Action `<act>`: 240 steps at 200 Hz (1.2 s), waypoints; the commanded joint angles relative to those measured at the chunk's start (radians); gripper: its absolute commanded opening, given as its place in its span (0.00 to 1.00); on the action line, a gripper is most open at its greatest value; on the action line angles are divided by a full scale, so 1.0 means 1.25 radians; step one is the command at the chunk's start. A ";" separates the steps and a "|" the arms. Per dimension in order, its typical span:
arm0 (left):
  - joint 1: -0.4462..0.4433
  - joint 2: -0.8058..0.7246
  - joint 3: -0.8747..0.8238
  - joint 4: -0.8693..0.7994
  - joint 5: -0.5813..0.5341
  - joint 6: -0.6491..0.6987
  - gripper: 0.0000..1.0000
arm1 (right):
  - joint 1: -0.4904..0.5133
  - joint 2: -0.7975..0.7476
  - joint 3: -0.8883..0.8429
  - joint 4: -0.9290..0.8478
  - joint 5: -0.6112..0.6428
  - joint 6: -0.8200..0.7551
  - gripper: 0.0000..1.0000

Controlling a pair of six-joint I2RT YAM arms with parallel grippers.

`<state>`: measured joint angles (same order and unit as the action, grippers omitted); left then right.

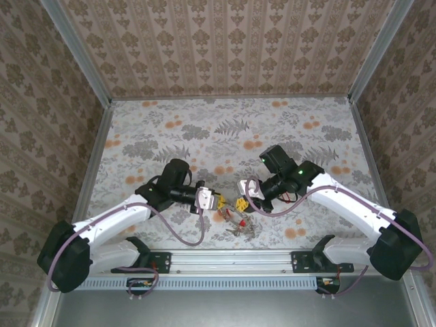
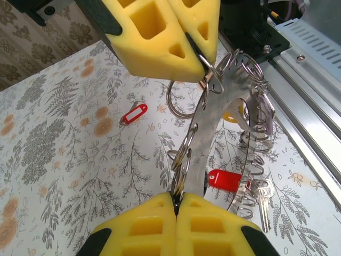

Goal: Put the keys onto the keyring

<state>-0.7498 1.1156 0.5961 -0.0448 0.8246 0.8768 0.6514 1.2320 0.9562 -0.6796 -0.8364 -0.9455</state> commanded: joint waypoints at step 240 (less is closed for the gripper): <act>0.026 0.125 0.078 -0.022 0.148 0.015 0.00 | 0.113 -0.161 -0.205 0.156 0.463 -0.014 0.29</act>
<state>-0.7246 1.2663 0.6548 -0.0769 0.9443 0.8772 0.7639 1.0080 0.7422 -0.6304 -0.3019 -1.0332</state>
